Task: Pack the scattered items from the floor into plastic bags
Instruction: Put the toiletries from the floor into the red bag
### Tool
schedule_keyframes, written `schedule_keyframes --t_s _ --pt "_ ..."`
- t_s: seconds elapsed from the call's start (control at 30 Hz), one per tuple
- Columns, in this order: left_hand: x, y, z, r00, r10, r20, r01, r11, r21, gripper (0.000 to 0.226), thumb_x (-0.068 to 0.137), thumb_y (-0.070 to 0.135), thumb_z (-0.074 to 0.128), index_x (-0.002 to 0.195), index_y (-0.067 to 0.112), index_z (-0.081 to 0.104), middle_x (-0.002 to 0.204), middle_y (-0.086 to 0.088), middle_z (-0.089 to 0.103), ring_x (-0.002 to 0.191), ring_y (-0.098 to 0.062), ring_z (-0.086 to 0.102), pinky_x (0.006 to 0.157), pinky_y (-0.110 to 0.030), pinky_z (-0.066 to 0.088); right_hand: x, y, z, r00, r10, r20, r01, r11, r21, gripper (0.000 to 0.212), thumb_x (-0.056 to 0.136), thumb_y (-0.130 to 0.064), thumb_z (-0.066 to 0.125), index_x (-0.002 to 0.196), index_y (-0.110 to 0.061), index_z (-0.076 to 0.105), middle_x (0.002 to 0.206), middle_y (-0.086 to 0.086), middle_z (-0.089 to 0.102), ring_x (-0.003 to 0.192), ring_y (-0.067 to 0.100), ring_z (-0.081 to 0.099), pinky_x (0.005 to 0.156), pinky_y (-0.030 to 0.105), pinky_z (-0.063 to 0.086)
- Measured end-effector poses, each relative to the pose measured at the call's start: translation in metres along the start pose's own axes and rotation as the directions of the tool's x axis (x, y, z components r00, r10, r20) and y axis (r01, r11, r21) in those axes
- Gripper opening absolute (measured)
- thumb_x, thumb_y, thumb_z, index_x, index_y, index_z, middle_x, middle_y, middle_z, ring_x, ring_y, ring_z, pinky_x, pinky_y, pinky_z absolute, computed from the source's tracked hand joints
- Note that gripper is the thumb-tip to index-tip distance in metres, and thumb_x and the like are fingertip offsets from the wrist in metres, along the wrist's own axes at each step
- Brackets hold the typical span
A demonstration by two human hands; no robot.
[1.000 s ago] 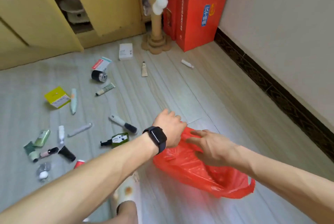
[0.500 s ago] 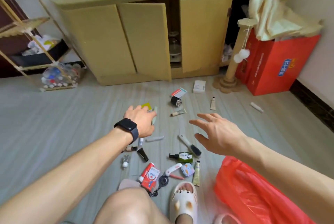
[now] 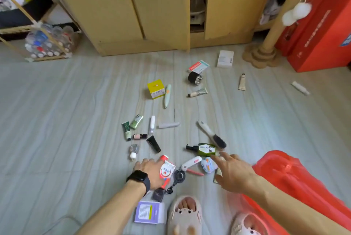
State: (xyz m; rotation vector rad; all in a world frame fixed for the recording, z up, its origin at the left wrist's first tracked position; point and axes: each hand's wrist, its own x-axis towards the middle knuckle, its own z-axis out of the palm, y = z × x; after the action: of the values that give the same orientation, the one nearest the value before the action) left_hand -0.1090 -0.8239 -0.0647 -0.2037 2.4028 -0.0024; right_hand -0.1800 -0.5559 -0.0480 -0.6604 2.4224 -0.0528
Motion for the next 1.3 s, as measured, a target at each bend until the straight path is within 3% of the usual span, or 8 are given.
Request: schedule_keyframes --t_s 0.2,0.37,0.5,0.7,0.77,0.9,1.07,1.3 --pt "0.057 0.026 0.075 0.999 -0.039 -0.019 0.036 0.989 -0.141 0.071 0.092 0.044 0.05 0.15 0.047 0.01 0.157 0.008 0.016 0.13 -0.043 0.03 0.108 -0.045 0.034 0.067 0.004 0.088 0.986 0.142 0.088 -0.15 0.984 0.099 0.073 0.092 -0.047 0.049 0.15 -0.045 0.005 0.158 0.007 0.004 0.131 0.039 0.032 0.098 0.047 0.045" --pt "0.091 0.036 0.085 0.984 -0.07 -0.161 0.025 0.965 -0.26 0.053 0.097 0.04 0.046 0.145 0.05 0.025 0.151 0.017 0.028 0.129 -0.037 0.022 0.097 -0.045 0.044 0.092 0.008 0.116 0.985 0.089 -0.15 -0.075 0.992 0.1 0.043 0.081 -0.017 0.063 0.116 -0.037 0.046 0.14 0.009 0.042 0.094 0.035 0.043 0.066 0.043 0.05" --pt "0.121 0.041 0.051 0.97 0.058 -0.235 -0.123 0.955 -0.271 0.05 0.095 0.033 0.054 0.14 0.048 0.037 0.148 0.017 0.033 0.131 -0.032 0.026 0.103 -0.045 0.04 0.111 0.016 0.092 0.978 0.196 -0.077 -0.172 0.954 0.245 0.041 0.085 -0.014 0.057 0.122 -0.028 0.045 0.129 0.006 0.034 0.104 0.035 0.048 0.07 0.038 0.044" --pt "0.113 0.065 -0.034 0.908 0.164 -0.385 -0.271 0.932 -0.241 0.053 0.093 0.036 0.056 0.136 0.053 0.03 0.14 0.016 0.037 0.116 -0.028 0.05 0.09 -0.048 0.047 0.108 0.042 0.034 0.871 0.411 -0.268 -0.196 0.792 0.579 0.035 0.086 -0.036 0.053 0.114 -0.016 0.057 0.126 0.011 0.056 0.112 0.036 0.055 0.097 0.039 0.038" --pt "0.098 0.076 -0.059 0.87 0.219 -0.441 -0.352 0.904 -0.244 0.056 0.092 0.04 0.058 0.138 0.052 0.029 0.137 0.015 0.04 0.112 -0.026 0.053 0.087 -0.044 0.049 0.085 0.046 0.004 0.82 0.451 -0.353 -0.15 0.764 0.627 0.038 0.092 -0.041 0.044 0.118 -0.017 0.058 0.117 0.006 0.063 0.109 0.032 0.058 0.091 0.038 0.04" --pt "0.059 0.111 -0.109 0.813 0.312 -0.492 -0.473 0.847 -0.244 0.064 0.091 0.044 0.059 0.145 0.047 0.026 0.141 0.012 0.041 0.116 -0.026 0.053 0.093 -0.039 0.047 0.009 0.046 -0.046 0.75 0.559 -0.355 -0.008 0.544 0.839 0.029 0.099 -0.042 0.051 0.121 -0.024 0.057 0.098 -0.004 0.067 0.095 0.022 0.065 0.082 0.036 0.05" --pt "-0.005 0.18 -0.166 0.678 0.528 -0.511 -0.646 0.76 -0.071 0.069 0.086 0.045 0.064 0.144 0.05 0.026 0.139 0.016 0.041 0.119 -0.022 0.052 0.088 -0.034 0.047 -0.116 0.063 -0.063 0.706 0.649 -0.283 0.295 0.093 0.951 0.016 0.098 -0.035 0.057 0.108 -0.024 0.061 0.094 0.005 0.071 0.076 0.021 0.075 0.064 0.034 0.058" --pt "-0.063 0.299 -0.172 0.5 0.763 -0.41 -0.786 0.599 0.156 0.071 0.085 0.043 0.062 0.143 0.05 0.021 0.121 0.007 0.05 0.104 -0.026 0.058 0.078 -0.04 0.052 -0.209 0.132 0.023 0.625 0.781 -0.012 0.136 -0.094 0.986 0.019 0.097 -0.029 0.06 0.11 -0.016 0.062 0.079 0.005 0.059 0.056 0.01 0.061 0.054 0.026 0.051"
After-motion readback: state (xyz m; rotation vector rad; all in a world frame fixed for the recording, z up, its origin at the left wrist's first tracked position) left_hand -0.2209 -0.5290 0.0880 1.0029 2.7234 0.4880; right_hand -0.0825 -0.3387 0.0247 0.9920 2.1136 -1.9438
